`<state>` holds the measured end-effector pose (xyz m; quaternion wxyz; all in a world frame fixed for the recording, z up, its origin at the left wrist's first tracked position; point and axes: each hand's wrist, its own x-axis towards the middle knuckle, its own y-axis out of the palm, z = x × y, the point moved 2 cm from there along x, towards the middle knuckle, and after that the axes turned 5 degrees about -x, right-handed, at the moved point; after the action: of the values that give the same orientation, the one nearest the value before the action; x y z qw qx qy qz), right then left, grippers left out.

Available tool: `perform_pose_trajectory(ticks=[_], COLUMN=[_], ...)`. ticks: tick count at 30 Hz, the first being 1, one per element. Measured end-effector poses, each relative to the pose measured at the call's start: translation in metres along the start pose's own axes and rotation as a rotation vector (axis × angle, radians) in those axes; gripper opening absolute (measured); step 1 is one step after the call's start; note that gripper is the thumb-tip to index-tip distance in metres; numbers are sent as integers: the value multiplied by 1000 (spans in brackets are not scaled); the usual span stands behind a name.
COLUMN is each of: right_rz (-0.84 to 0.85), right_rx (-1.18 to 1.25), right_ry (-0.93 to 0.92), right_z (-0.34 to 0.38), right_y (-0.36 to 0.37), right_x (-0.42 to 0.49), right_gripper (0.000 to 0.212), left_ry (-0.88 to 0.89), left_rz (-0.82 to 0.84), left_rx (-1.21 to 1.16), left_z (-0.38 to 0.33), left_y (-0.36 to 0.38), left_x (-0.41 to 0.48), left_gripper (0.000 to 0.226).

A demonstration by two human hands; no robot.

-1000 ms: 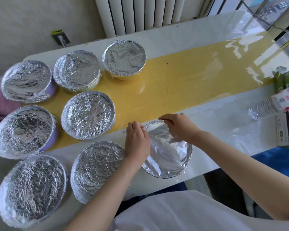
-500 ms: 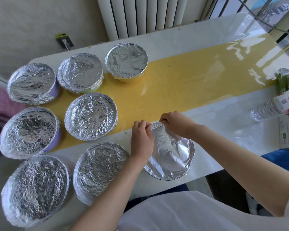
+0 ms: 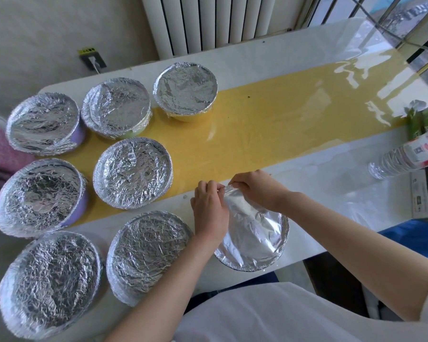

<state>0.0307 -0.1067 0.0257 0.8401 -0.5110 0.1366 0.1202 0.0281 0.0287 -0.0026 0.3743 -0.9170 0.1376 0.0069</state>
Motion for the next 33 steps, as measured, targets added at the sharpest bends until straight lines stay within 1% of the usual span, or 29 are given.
perform_pose_trajectory(ticks=[3, 5, 7, 9, 11, 13, 19, 22, 25, 28, 33], right_rz=[-9, -2, 5, 2, -11, -20, -30, 9, 63, 43, 39], right_rx=[114, 144, 136, 142, 132, 123, 85, 71, 97, 59, 91], right_ry=[53, 96, 114, 125, 116, 112, 116, 110, 102, 104, 96], right_z=[-2, -8, -12, -12, -9, -7, -10, -9, -5, -4, -7], right_y=[-5, -7, -7, -5, -4, -3, 2, -2, -4, 1, 6], right_x=[-6, -9, -10, -11, -12, -12, -6, -5, -7, -6, 0], right_gripper=[28, 27, 27, 29, 28, 27, 33, 32, 30, 28, 28], left_ry=[-35, -55, -34, 28, 77, 78, 66, 69, 80, 72, 43], left_rz=[4, -10, -24, -5, 42, 60, -4, -17, 7, -11, -47], left_rx=[-69, -117, -161, -197, -216, -221, -227, -239, -240, -251, -283], left_z=[5, 8, 8, 5, 3, 5, 8, 7, 4, 1, 1], left_y=[-7, -12, -12, -8, -2, 2, 3, 2, 1, -1, -4], left_x=[-4, -6, -5, -1, 2, 5, 6, 6, 6, 4, 3], left_gripper=[13, 17, 22, 23, 22, 21, 18, 18, 20, 21, 20])
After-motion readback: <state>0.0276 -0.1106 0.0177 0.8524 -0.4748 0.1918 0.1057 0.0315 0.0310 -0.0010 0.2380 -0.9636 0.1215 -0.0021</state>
